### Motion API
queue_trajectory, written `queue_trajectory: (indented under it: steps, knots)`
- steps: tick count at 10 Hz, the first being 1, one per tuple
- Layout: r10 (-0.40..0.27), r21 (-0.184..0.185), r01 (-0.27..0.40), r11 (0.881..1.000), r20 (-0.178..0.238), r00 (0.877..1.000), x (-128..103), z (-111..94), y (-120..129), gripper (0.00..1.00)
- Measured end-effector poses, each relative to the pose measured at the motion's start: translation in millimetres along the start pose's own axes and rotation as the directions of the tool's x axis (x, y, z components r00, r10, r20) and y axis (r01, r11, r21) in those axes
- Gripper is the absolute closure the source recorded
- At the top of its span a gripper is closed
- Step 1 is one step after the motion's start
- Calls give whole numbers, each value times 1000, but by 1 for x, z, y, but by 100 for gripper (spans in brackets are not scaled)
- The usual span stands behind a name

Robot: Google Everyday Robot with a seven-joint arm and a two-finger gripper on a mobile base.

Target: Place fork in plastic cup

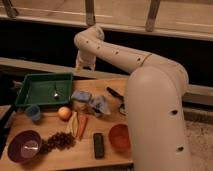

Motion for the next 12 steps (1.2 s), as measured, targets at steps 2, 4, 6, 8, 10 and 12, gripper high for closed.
queue_trajectory:
  steps: [2,4,6,8,10,12]
  knots:
    - [-55,-11,55,998,7,998,-18,15,35,39]
    - [-118,-27,118,993,11,993,-35,32,73,39]
    - [-177,-44,177,983,12,984,-38,47,103,39]
    - [-232,-35,234,972,51,971,-29,65,134,39]
    - [-266,-30,270,962,99,959,-24,77,163,39]
    - [-276,-33,282,959,118,954,-26,81,171,39]
